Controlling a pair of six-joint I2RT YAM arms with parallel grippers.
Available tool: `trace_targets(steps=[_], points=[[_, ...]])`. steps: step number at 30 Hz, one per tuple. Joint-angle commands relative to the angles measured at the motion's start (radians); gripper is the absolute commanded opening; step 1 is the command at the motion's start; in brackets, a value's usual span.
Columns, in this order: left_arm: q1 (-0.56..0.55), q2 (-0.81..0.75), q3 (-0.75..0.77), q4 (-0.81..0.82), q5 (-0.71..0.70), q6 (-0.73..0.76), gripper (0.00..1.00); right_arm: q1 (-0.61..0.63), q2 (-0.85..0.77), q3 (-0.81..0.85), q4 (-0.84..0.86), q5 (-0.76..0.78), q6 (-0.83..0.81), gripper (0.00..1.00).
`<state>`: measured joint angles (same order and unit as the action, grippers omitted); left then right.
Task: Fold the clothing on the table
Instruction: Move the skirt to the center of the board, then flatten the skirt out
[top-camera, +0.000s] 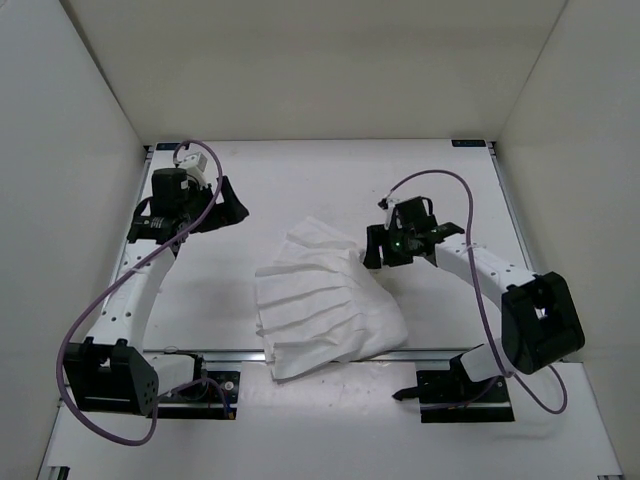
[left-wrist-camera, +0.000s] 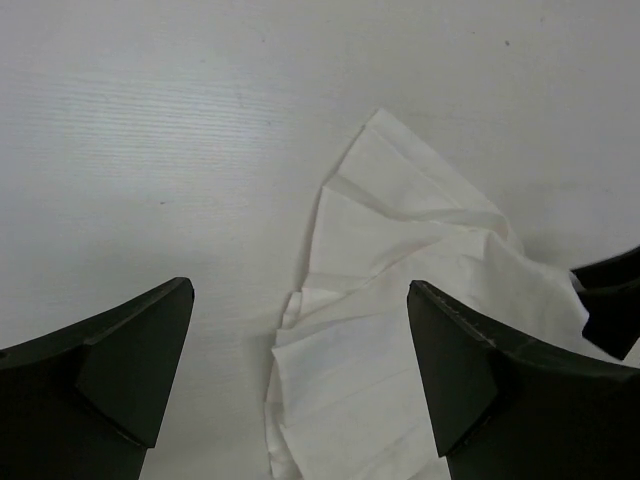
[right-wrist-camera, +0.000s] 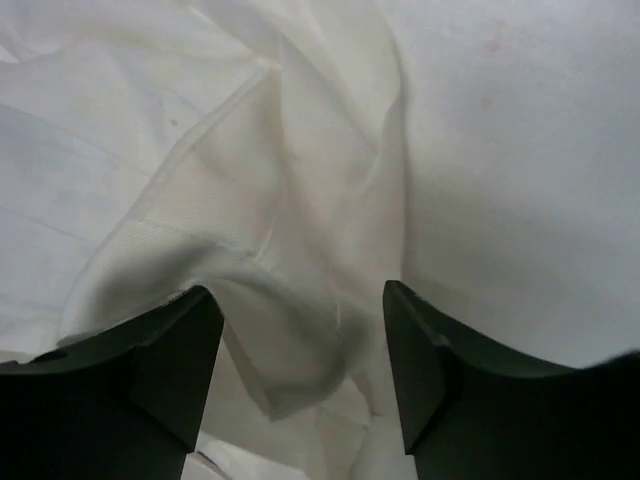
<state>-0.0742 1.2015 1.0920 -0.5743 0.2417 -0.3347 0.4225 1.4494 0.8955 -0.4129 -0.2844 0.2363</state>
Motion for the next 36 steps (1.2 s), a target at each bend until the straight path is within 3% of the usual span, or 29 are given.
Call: trace_targets(steps=[1, 5, 8, 9, 11, 12, 13, 14, 16, 18, 19, 22, 24, 29, 32, 36], points=[[-0.015, -0.036, -0.024, 0.033, 0.155, 0.031, 0.99, -0.059, -0.086, 0.097, 0.082, 0.014, -0.021, 0.63], [-0.067, -0.016, -0.073, 0.135, 0.412, 0.069, 0.98, -0.154, -0.130, 0.161, 0.077, -0.009, -0.035, 0.89], [-0.234, -0.011, -0.095, 0.136, 0.369, 0.105, 0.92, -0.206, -0.161, 0.161, 0.066, 0.034, -0.061, 0.94], [-0.315, -0.014, -0.118, 0.139, 0.320, 0.100, 0.83, -0.232, -0.168, 0.152, 0.063, 0.022, -0.068, 0.94], [-0.407, -0.022, -0.185, 0.209, 0.300, 0.054, 0.64, -0.264, -0.172, 0.141, 0.054, -0.021, -0.061, 0.88], [-0.415, -0.014, -0.208, 0.238, 0.342, 0.008, 0.60, -0.274, -0.181, 0.132, 0.052, -0.039, -0.064, 0.85], [-0.429, -0.017, -0.268, 0.311, 0.370, -0.027, 0.46, -0.274, -0.182, 0.129, 0.045, -0.029, -0.057, 0.78], [-0.432, -0.014, -0.293, 0.377, 0.378, -0.068, 0.39, -0.259, -0.184, 0.126, 0.034, -0.016, -0.067, 0.69], [-0.481, -0.007, -0.375, 0.425, 0.358, -0.107, 0.08, -0.246, -0.187, 0.112, 0.025, -0.015, -0.072, 0.50], [-0.521, 0.050, -0.388, 0.441, 0.351, -0.129, 0.00, -0.245, -0.192, 0.096, 0.013, -0.025, -0.057, 0.35], [-0.548, 0.094, -0.385, 0.423, 0.334, -0.119, 0.00, -0.228, -0.195, 0.100, 0.014, -0.032, -0.052, 0.32], [-0.572, 0.199, -0.379, 0.381, 0.297, -0.098, 0.00, -0.228, -0.211, 0.079, 0.010, -0.029, -0.049, 0.34], [-0.575, 0.240, -0.392, 0.389, 0.286, -0.108, 0.00, -0.222, -0.225, 0.072, -0.006, -0.042, -0.054, 0.40], [-0.523, 0.291, -0.382, 0.308, 0.112, -0.109, 0.00, -0.219, -0.236, 0.079, -0.030, -0.048, -0.068, 0.69], [-0.457, 0.340, -0.345, 0.231, 0.016, -0.132, 0.00, -0.206, -0.236, 0.077, -0.027, -0.053, -0.066, 0.77], [-0.423, 0.432, -0.224, 0.072, -0.163, -0.115, 0.00, -0.200, -0.233, 0.069, -0.012, -0.050, -0.040, 0.79]])
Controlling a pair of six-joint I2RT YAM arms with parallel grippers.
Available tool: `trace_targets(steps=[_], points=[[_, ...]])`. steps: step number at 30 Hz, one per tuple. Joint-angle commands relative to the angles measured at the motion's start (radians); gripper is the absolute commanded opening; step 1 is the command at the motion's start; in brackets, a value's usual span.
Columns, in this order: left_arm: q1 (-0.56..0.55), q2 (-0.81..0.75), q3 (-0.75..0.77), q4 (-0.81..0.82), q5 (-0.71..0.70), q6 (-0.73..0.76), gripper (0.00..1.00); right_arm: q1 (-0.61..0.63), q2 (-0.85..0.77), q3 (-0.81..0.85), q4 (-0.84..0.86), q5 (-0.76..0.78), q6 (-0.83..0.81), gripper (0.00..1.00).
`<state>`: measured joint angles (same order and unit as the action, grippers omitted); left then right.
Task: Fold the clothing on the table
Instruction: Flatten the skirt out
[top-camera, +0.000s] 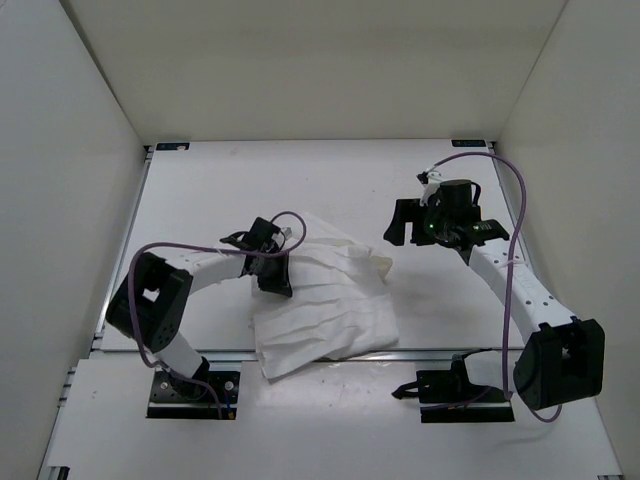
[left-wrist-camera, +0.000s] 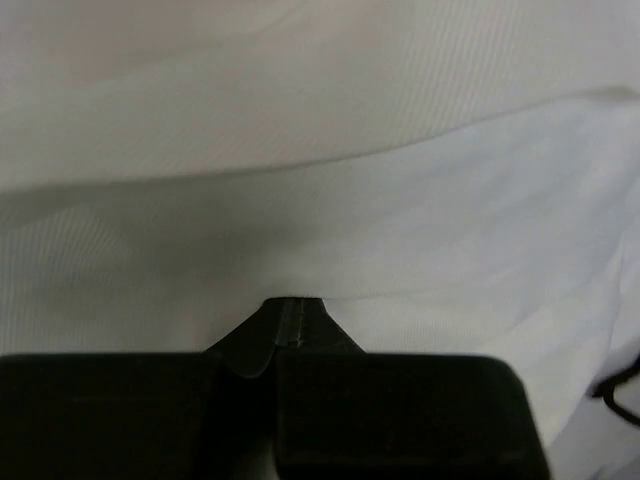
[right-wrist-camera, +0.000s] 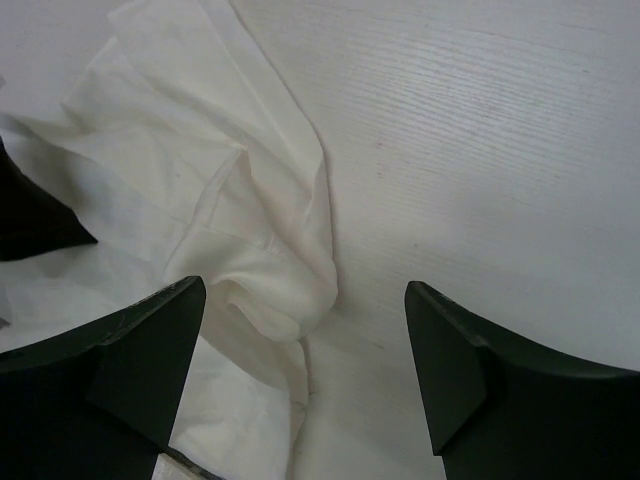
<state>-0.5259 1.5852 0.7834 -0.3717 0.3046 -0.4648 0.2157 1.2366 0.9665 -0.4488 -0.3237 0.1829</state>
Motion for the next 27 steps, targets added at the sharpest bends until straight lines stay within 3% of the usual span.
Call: trace_targets(steps=[1, 10, 11, 13, 15, 16, 18, 21, 24, 25, 27], points=[[0.036, 0.089, 0.138, -0.153, -0.254, 0.034, 0.00, 0.005, -0.019, -0.006, 0.025, -0.012, 0.007, 0.78], [0.193, 0.382, 0.503, -0.246, -0.266, 0.101, 0.00, -0.004, -0.023, 0.014, 0.036, -0.021, 0.018, 0.81], [0.210, 0.419, 0.590, -0.260, -0.268, 0.113, 0.04, 0.001, -0.020, 0.014, 0.039, -0.021, 0.017, 0.83], [0.219, 0.462, 0.712, -0.326, -0.274, 0.150, 0.18, 0.031, 0.010, 0.021, 0.047, -0.005, 0.003, 0.87], [0.198, 0.496, 0.851, -0.367, -0.295, 0.163, 0.56, 0.048, 0.044, 0.040, 0.062, -0.005, 0.003, 0.91], [0.199, 0.501, 0.900, -0.383, -0.292, 0.167, 0.65, 0.050, 0.073, 0.049, 0.076, -0.012, 0.009, 0.92], [0.188, 0.461, 0.913, -0.401, -0.257, 0.161, 0.93, 0.060, 0.115, 0.064, 0.099, -0.026, 0.010, 0.93], [0.167, 0.304, 0.767, -0.340, -0.242, 0.096, 0.99, 0.057, 0.185, 0.104, 0.114, -0.043, 0.016, 0.96], [0.181, 0.082, 0.413, -0.201, -0.190, -0.030, 0.97, 0.053, 0.227, 0.109, 0.174, -0.109, 0.036, 0.96], [0.181, -0.027, 0.357, -0.149, -0.187, -0.093, 0.95, 0.057, 0.233, 0.106, 0.197, -0.126, 0.052, 0.96], [0.133, -0.195, 0.170, -0.102, -0.257, -0.170, 0.91, 0.082, 0.259, 0.132, 0.222, -0.130, 0.073, 0.96]])
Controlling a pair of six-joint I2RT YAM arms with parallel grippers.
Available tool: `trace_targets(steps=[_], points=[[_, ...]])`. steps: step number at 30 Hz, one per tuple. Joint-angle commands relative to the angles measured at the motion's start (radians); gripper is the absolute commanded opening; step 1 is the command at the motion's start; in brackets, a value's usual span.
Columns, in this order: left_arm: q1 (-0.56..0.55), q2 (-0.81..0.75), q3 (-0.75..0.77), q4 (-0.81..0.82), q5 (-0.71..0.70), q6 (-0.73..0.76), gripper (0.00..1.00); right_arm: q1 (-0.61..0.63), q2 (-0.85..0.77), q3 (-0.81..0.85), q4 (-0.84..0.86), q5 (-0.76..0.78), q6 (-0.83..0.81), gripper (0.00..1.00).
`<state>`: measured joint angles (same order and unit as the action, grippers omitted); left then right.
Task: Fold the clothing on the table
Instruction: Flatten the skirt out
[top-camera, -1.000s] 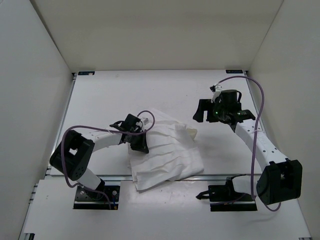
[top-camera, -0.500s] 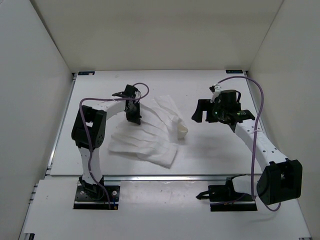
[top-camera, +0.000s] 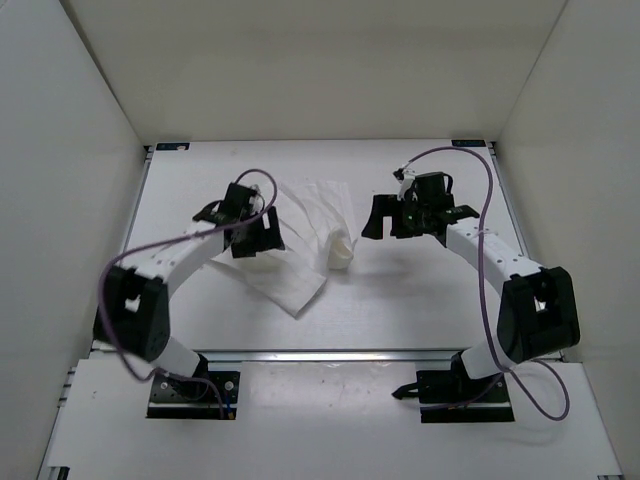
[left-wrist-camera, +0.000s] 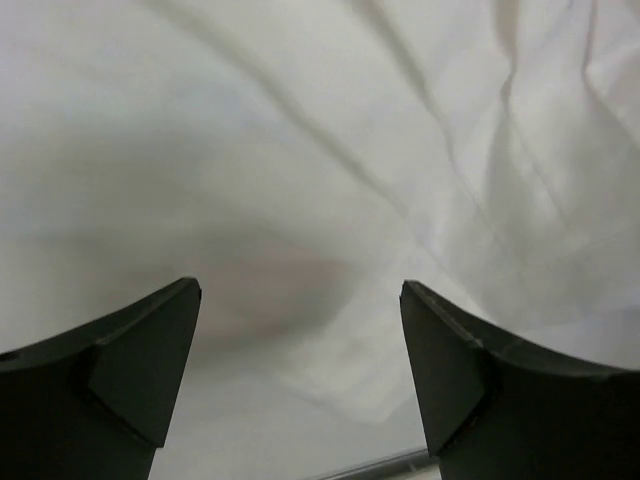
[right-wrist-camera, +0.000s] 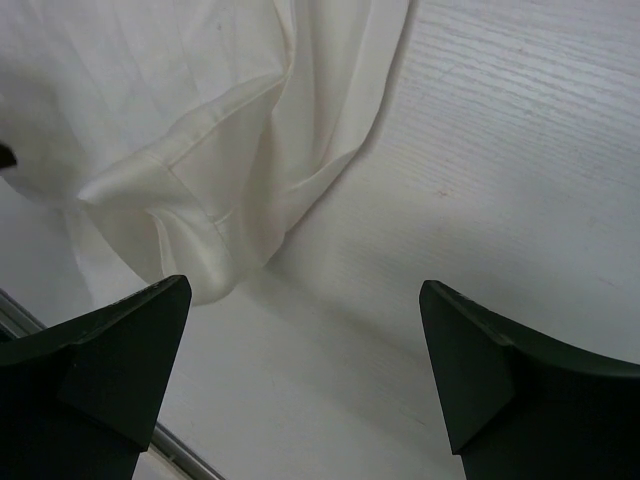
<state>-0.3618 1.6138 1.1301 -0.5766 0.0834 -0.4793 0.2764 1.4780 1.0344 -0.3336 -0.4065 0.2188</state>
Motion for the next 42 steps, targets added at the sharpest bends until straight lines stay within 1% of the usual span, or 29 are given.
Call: trace_targets(steps=[1, 2, 3, 4, 5, 7, 10, 12, 13, 14, 15, 18, 21, 22, 24, 27, 28, 29, 30, 31, 33, 34, 35, 36, 40, 41, 42], points=[[-0.060, -0.259, -0.247, 0.121, -0.056, -0.203, 0.89, 0.027, 0.037, 0.065, 0.099, -0.049, 0.043, 0.96], [-0.072, -0.319, -0.278, 0.148, -0.057, -0.259, 0.85, 0.039, 0.060, 0.088, 0.087, -0.040, 0.054, 0.96], [-0.086, -0.372, -0.349, 0.170, -0.053, -0.292, 0.83, 0.046, 0.073, 0.102, 0.085, -0.044, 0.065, 0.96], [-0.089, -0.417, -0.412, 0.223, -0.045, -0.376, 0.81, 0.058, 0.109, 0.105, 0.090, -0.060, 0.080, 0.96], [-0.103, -0.457, -0.478, 0.257, -0.050, -0.424, 0.81, 0.067, 0.128, 0.098, 0.099, -0.074, 0.109, 0.95], [-0.111, -0.489, -0.547, 0.279, -0.062, -0.461, 0.79, 0.073, 0.148, 0.095, 0.116, -0.080, 0.117, 0.94], [-0.094, -0.528, -0.648, 0.352, -0.068, -0.531, 0.75, 0.098, 0.198, 0.107, 0.125, -0.063, 0.129, 0.93], [-0.094, -0.529, -0.673, 0.369, -0.080, -0.556, 0.74, 0.112, 0.260, 0.151, 0.095, -0.061, 0.129, 0.94], [-0.103, -0.526, -0.675, 0.371, -0.082, -0.568, 0.74, 0.116, 0.271, 0.165, 0.078, -0.052, 0.126, 0.91], [-0.109, -0.525, -0.673, 0.371, -0.082, -0.570, 0.74, 0.121, 0.297, 0.196, 0.046, -0.043, 0.125, 0.91], [-0.111, -0.520, -0.678, 0.368, -0.108, -0.573, 0.74, 0.130, 0.309, 0.219, 0.047, -0.032, 0.105, 0.91], [-0.108, -0.503, -0.710, 0.429, -0.096, -0.613, 0.73, 0.127, 0.349, 0.257, 0.016, -0.009, 0.103, 0.87], [-0.115, -0.471, -0.721, 0.458, -0.093, -0.605, 0.69, 0.119, 0.373, 0.280, -0.011, 0.011, 0.097, 0.82], [-0.120, -0.459, -0.705, 0.455, -0.091, -0.598, 0.67, 0.121, 0.383, 0.282, -0.015, 0.014, 0.090, 0.80], [-0.129, -0.413, -0.688, 0.445, -0.103, -0.569, 0.64, 0.115, 0.395, 0.294, -0.034, 0.017, 0.085, 0.77], [-0.128, -0.387, -0.685, 0.466, -0.093, -0.567, 0.53, 0.110, 0.416, 0.305, -0.048, 0.032, 0.085, 0.76], [-0.124, -0.384, -0.697, 0.471, -0.096, -0.570, 0.44, 0.110, 0.419, 0.306, -0.050, 0.017, 0.086, 0.73], [-0.117, -0.379, -0.696, 0.480, -0.096, -0.568, 0.38, 0.104, 0.426, 0.305, -0.044, 0.012, 0.091, 0.71], [-0.117, -0.367, -0.701, 0.485, -0.097, -0.567, 0.23, 0.106, 0.432, 0.303, -0.042, 0.014, 0.090, 0.68], [-0.112, -0.361, -0.695, 0.482, -0.096, -0.567, 0.00, 0.107, 0.439, 0.305, -0.033, 0.011, 0.097, 0.66], [-0.109, -0.356, -0.697, 0.491, -0.097, -0.559, 0.00, 0.104, 0.455, 0.311, -0.033, 0.008, 0.096, 0.52], [-0.103, -0.354, -0.681, 0.485, -0.105, -0.553, 0.00, 0.107, 0.455, 0.315, -0.027, 0.009, 0.102, 0.48], [-0.101, -0.354, -0.673, 0.485, -0.106, -0.547, 0.00, 0.104, 0.455, 0.317, -0.025, 0.005, 0.112, 0.47], [-0.098, -0.356, -0.667, 0.463, -0.109, -0.538, 0.00, 0.093, 0.435, 0.303, -0.010, -0.014, 0.114, 0.47], [-0.059, -0.374, -0.673, 0.446, -0.111, -0.518, 0.00, 0.035, 0.320, 0.236, 0.134, -0.144, 0.181, 0.58], [-0.034, -0.387, -0.681, 0.440, -0.102, -0.519, 0.00, 0.018, 0.309, 0.225, 0.145, -0.176, 0.185, 0.65], [-0.023, -0.391, -0.685, 0.436, -0.090, -0.509, 0.00, 0.004, 0.286, 0.204, 0.153, -0.193, 0.194, 0.75]])
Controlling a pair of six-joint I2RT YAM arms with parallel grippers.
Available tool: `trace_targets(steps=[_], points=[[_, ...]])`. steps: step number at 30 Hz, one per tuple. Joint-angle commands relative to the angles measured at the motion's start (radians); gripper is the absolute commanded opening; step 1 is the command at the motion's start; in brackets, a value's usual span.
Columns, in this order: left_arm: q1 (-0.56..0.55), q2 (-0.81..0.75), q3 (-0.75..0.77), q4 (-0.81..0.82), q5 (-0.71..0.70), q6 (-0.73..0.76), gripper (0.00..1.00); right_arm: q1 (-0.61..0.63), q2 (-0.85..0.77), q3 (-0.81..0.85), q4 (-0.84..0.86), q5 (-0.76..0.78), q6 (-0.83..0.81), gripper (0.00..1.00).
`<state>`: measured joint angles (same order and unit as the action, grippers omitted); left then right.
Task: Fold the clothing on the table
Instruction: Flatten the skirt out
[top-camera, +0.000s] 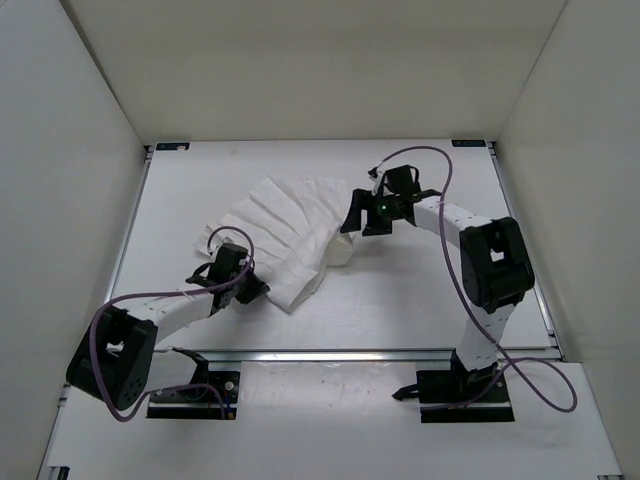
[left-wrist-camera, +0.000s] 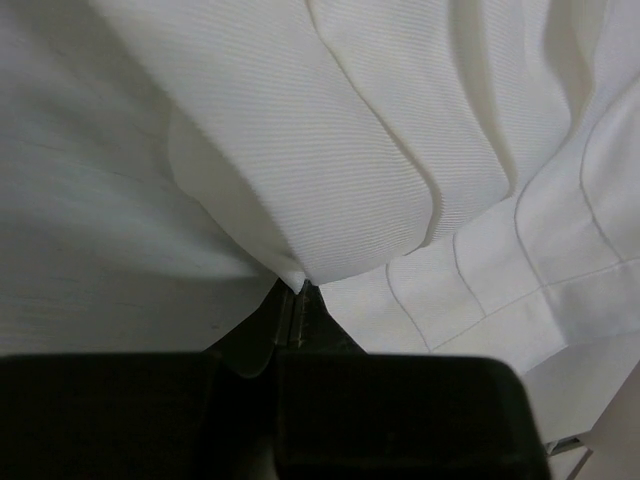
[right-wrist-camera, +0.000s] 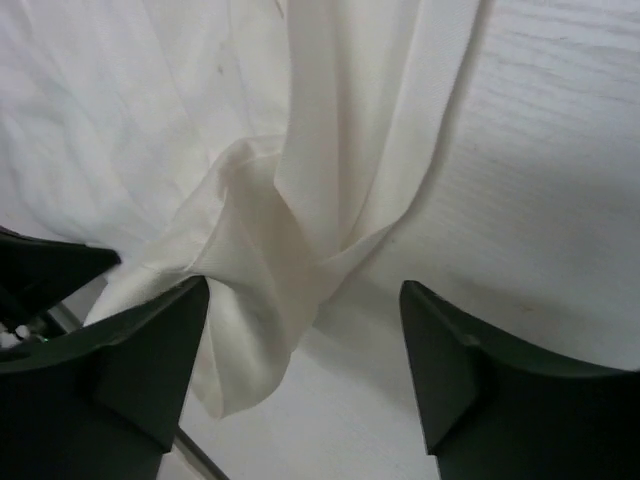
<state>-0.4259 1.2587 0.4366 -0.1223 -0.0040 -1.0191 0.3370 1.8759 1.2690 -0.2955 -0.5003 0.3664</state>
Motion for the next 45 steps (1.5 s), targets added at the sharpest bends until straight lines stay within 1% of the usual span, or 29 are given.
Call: trace_targets(steps=[1, 2, 4, 5, 7, 10, 14, 16, 20, 21, 23, 24, 25, 26, 27, 30, 32, 33, 34, 35, 36, 37, 38, 39, 40, 41, 42, 44, 45], points=[[0.062, -0.051, -0.002, -0.016, -0.007, 0.036, 0.00, -0.062, -0.144, -0.055, 0.137, -0.116, 0.049, 0.80], [0.068, -0.065, -0.007, -0.023, -0.005, 0.037, 0.00, -0.059, -0.153, -0.084, 0.147, -0.119, 0.037, 0.86], [0.078, -0.065, -0.009, -0.036, -0.008, 0.053, 0.00, -0.044, -0.205, -0.124, 0.186, -0.086, 0.029, 0.93], [0.081, -0.064, -0.009, -0.042, -0.010, 0.056, 0.00, -0.049, -0.208, -0.149, 0.199, -0.066, 0.029, 0.99], [0.084, -0.067, -0.001, -0.045, -0.013, 0.065, 0.00, -0.021, -0.198, -0.154, 0.210, -0.047, 0.034, 1.00], [0.084, -0.042, 0.007, -0.037, 0.001, 0.083, 0.00, 0.008, -0.108, -0.119, 0.184, -0.069, 0.054, 0.98], [0.085, -0.031, 0.005, -0.025, 0.038, 0.091, 0.00, 0.060, -0.014, -0.033, 0.081, 0.023, 0.080, 0.96], [0.105, -0.041, 0.002, -0.010, 0.047, 0.093, 0.00, 0.071, 0.015, -0.007, 0.043, 0.048, 0.088, 0.95], [0.116, -0.041, 0.019, -0.017, 0.053, 0.122, 0.00, 0.077, 0.061, 0.036, 0.015, 0.085, 0.126, 0.90], [0.113, -0.039, 0.024, -0.023, 0.058, 0.123, 0.00, 0.082, 0.069, 0.038, 0.019, 0.074, 0.134, 0.85], [0.107, -0.036, 0.028, -0.016, 0.059, 0.123, 0.00, 0.088, 0.088, 0.050, 0.025, 0.065, 0.150, 0.70], [0.102, -0.032, 0.024, -0.014, 0.068, 0.126, 0.00, 0.099, 0.092, 0.043, 0.033, 0.066, 0.146, 0.53], [0.104, -0.025, 0.024, -0.010, 0.073, 0.132, 0.00, 0.100, 0.100, 0.052, 0.033, 0.072, 0.143, 0.32], [0.108, -0.024, 0.030, -0.013, 0.076, 0.131, 0.00, 0.097, 0.100, 0.052, 0.029, 0.078, 0.141, 0.20], [0.122, -0.018, 0.034, -0.010, 0.091, 0.139, 0.00, 0.105, 0.101, 0.053, 0.021, 0.085, 0.137, 0.00], [0.192, 0.014, 0.085, -0.023, 0.171, 0.195, 0.00, 0.082, 0.111, 0.137, -0.013, 0.071, 0.109, 0.00], [0.234, 0.034, 0.186, -0.103, 0.188, 0.310, 0.00, 0.048, 0.103, 0.212, -0.053, 0.077, 0.091, 0.00], [0.252, 0.053, 0.286, -0.137, 0.165, 0.339, 0.00, 0.039, 0.095, 0.271, -0.065, 0.080, 0.059, 0.00], [0.243, 0.068, 0.407, -0.204, 0.127, 0.411, 0.00, 0.022, 0.074, 0.349, -0.094, 0.091, 0.030, 0.00], [0.222, 0.073, 0.535, -0.274, 0.087, 0.474, 0.00, 0.010, 0.046, 0.378, -0.117, 0.094, 0.007, 0.00], [0.222, 0.083, 0.597, -0.315, 0.060, 0.531, 0.00, -0.003, 0.010, 0.442, -0.134, 0.124, -0.019, 0.00], [0.214, 0.100, 0.719, -0.329, 0.039, 0.572, 0.00, -0.015, -0.007, 0.508, -0.137, 0.150, -0.059, 0.00], [0.213, 0.108, 0.845, -0.365, 0.027, 0.586, 0.00, -0.021, -0.058, 0.535, -0.133, 0.160, -0.088, 0.00], [0.214, 0.128, 0.897, -0.388, 0.021, 0.597, 0.00, -0.026, -0.098, 0.582, -0.133, 0.180, -0.127, 0.00], [0.219, 0.146, 0.995, -0.398, 0.012, 0.600, 0.00, -0.029, -0.116, 0.620, -0.140, 0.212, -0.168, 0.00], [0.219, 0.157, 1.054, -0.405, 0.006, 0.608, 0.00, -0.033, -0.150, 0.632, -0.142, 0.210, -0.191, 0.00], [0.226, 0.163, 1.080, -0.404, 0.013, 0.611, 0.00, -0.038, -0.174, 0.623, -0.145, 0.207, -0.205, 0.00], [0.231, 0.179, 1.094, -0.405, 0.050, 0.611, 0.00, -0.056, -0.222, 0.535, -0.137, 0.204, -0.216, 0.00], [0.233, 0.183, 1.055, -0.407, 0.070, 0.616, 0.00, -0.065, -0.260, 0.426, -0.105, 0.191, -0.227, 0.00]])
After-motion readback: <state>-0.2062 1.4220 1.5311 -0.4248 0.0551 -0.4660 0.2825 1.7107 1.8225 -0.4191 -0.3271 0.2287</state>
